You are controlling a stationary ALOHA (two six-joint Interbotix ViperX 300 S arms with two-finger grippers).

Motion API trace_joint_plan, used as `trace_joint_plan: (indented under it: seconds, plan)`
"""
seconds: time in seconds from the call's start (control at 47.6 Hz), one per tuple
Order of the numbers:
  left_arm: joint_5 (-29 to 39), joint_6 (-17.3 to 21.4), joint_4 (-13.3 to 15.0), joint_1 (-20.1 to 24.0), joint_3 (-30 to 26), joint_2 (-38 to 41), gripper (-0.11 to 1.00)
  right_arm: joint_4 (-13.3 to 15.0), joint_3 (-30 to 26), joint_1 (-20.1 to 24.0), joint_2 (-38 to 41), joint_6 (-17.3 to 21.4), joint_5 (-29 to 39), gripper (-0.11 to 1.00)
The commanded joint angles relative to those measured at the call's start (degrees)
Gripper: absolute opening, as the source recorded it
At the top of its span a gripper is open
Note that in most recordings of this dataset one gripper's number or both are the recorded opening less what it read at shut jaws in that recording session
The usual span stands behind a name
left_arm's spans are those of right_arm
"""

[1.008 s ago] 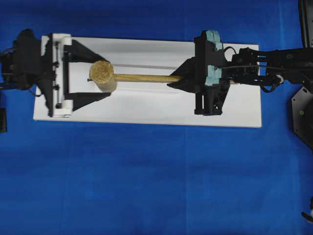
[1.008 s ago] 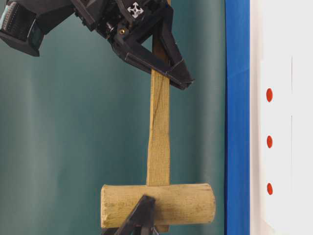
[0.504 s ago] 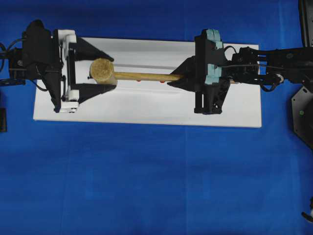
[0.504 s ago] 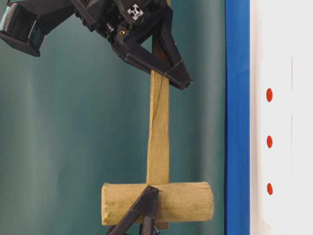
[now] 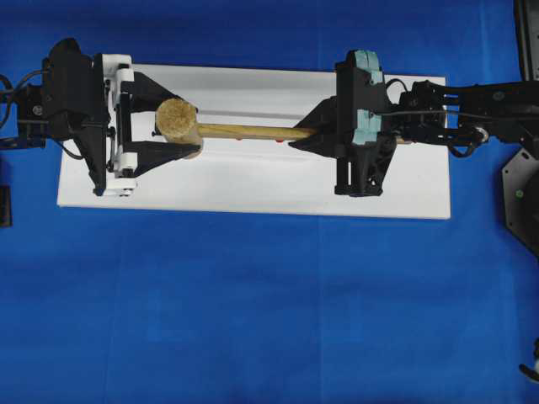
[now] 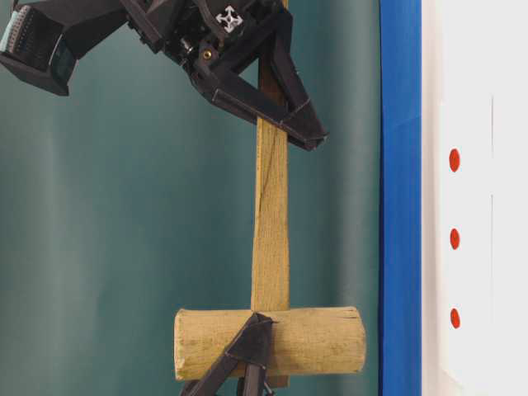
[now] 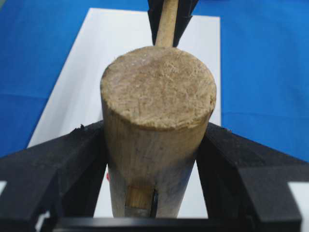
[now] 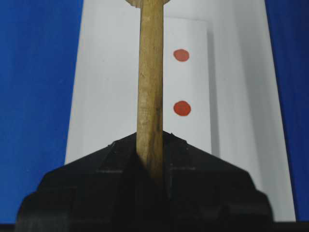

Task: Hit the mark with a hammer.
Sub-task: 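Grasp the mallet head with the left gripper and open the right gripper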

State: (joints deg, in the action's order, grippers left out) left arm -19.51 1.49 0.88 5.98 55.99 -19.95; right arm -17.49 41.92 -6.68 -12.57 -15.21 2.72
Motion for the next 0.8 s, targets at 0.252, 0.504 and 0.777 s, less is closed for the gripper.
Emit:
trace_joint_plan:
  seconds: [0.252,0.504,0.777]
  plan:
    - [-0.26,-0.09,0.09,-0.09,-1.32,-0.18,0.5,0.09,-1.76,0.18,-0.79,0.79,-0.7,0.04]
    - [-0.26,-0.44,0.09,-0.09,-1.32,-0.18,0.5,-0.09,-1.32,0.26,-1.41,1.05,-1.05,0.72]
    - [0.26,-1.32,0.26,0.0,-1.58,-0.18,0.5,0.0,-0.88,0.26,-3.43,0.79,-1.93,0.89]
